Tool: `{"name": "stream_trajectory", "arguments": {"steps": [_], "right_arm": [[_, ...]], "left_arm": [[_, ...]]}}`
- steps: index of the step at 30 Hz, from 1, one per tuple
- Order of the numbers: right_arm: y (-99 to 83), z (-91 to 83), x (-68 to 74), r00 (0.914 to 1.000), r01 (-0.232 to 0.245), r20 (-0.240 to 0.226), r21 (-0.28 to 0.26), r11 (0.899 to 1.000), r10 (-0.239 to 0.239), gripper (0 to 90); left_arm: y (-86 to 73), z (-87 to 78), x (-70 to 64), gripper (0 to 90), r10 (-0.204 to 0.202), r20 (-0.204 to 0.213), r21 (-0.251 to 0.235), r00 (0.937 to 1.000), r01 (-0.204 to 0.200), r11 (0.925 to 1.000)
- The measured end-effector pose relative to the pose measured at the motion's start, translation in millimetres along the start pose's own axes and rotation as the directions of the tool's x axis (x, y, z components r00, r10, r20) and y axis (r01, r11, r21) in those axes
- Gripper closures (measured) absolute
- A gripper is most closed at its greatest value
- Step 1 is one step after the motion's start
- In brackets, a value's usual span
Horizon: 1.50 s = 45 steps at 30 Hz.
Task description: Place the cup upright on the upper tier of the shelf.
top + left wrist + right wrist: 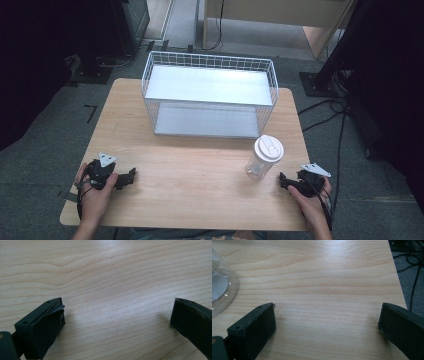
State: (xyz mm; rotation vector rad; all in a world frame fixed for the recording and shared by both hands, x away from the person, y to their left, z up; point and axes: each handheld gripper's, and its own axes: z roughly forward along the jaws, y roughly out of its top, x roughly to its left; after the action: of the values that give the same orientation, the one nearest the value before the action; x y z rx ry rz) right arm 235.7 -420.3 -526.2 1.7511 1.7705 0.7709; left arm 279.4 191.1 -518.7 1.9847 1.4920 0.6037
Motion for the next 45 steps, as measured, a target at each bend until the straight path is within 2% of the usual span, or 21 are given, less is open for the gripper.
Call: {"name": "stream_trajectory", "arguments": {"steps": [2, 4, 6, 7, 8, 13, 23, 32, 36, 40, 45], "right_arm": [[0.0, -1.4, -0.9, 1.0, 0.0, 0.003, -0.008, 1.0, 0.0, 5.6], [0.4, -2.6, -1.4, 0.9998, -0.019, -0.007, -0.015, 1.0, 0.019, 5.6], [1.8, -5.4, -1.5, 0.9987, -0.035, -0.038, -0.035, 0.999, 0.034, 5.7], [2.5, -7.2, -0.3, 0.9987, -0.036, -0.039, -0.042, 0.998, 0.035, 5.6], [4.1, -10.5, 2.3, 0.9987, -0.023, -0.046, -0.063, 0.998, 0.02, 5.6], [7.2, -14.7, 10.7, 0.9969, -0.015, -0.079, -0.081, 0.997, 0.008, 5.7], [10.9, -22.7, 29.7, 0.9894, 0.009, -0.143, -0.108, 0.994, -0.025, 5.7], [11.7, -26.2, 38.4, 0.9826, 0.035, -0.177, -0.115, 0.993, -0.055, 6.1], [11.6, -27.8, 40.2, 0.9778, 0.049, -0.197, -0.116, 0.992, -0.071, 6.1], [11.0, -29.0, 46.3, 0.9689, 0.079, -0.224, -0.122, 0.989, -0.105, 6.1], [11.1, -30.6, 52.9, 0.9624, 0.107, -0.234, -0.137, 0.985, -0.137, 6.0]], "left_arm": [[0.0, 0.0, 0.0, 0.0, 0.0, 0.0, 0.0, 1.0, 0.0, 1.0], [0.0, 0.0, 0.0, 0.0, 0.0, 0.0, 0.0, 1.0, 0.0, 1.0], [0.0, 0.0, 0.0, 0.0, 0.0, 0.0, 0.0, 1.0, 0.0, 1.0], [0.0, 0.0, 0.0, 0.0, -0.001, 0.0, 0.0, 1.0, 0.001, 1.0], [0.0, 0.0, 0.0, 0.0, 0.0, 0.0, 0.0, 1.0, 0.0, 1.0], [0.0, 0.0, 0.0, 0.0, 0.0, 0.0, 0.0, 1.0, 0.0, 1.0], [0.0, 0.0, 0.0, 0.0, 0.0, 0.0, 0.0, 1.0, 0.0, 1.0], [0.0, 0.0, 0.0, 0.0, 0.0, 0.0, 0.0, 1.0, 0.0, 1.0], [0.0, 0.0, 0.0, 0.0, 0.0, 0.0, 0.0, 1.0, 0.0, 1.0], [0.0, 0.0, 0.0, 0.0, 0.0, 0.0, 0.0, 1.0, 0.0, 1.0], [0.0, 0.0, 0.0, 0.0, 0.0, 0.0, 0.0, 1.0, 0.0, 1.0]]}}
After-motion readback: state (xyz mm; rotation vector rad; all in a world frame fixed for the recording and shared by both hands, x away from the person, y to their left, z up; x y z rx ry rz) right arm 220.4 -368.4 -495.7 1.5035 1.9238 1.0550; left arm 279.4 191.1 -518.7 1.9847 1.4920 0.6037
